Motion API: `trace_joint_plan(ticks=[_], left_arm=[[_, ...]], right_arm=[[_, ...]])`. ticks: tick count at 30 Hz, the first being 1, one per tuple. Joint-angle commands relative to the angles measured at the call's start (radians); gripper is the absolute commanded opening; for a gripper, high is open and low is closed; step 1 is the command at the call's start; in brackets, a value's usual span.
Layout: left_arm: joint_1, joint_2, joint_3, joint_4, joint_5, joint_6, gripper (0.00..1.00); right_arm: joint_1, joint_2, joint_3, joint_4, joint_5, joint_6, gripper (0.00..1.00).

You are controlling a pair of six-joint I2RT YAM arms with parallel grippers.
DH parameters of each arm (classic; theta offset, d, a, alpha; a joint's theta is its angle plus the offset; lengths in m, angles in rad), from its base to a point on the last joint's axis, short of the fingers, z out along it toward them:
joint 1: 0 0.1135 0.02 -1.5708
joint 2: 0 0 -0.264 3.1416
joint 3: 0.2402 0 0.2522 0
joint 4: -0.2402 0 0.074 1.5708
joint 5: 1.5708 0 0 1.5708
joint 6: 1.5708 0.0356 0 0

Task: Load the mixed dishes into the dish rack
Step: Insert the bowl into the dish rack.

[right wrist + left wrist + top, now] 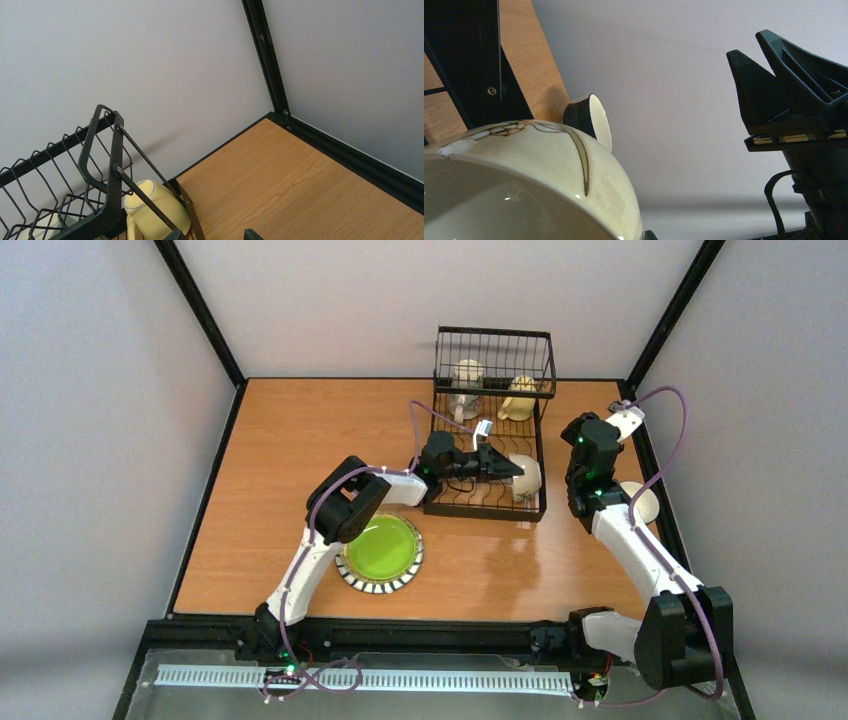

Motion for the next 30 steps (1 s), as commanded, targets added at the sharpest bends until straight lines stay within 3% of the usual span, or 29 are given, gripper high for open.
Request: trace_joint_plan(ticks=[1, 22, 30], left_arm=[[-0.015, 0.012, 0.001, 0.042, 0.004, -0.016, 0.00], [0.036, -0.016, -0.052, -0.095, 0.068, 0.139, 0.01], [0.047, -0.014, -0.057, -0.192, 0.072, 0.196, 0.12]], right_arm=[[-0.009, 0.002, -0.020, 0.020, 0.000, 0.017, 0.70], [-0.010, 0.017, -0.016, 0.024, -0.010, 0.020, 0.70], [-0.009, 0.019, -0.019, 0.024, -0.011, 0.022, 0.70]])
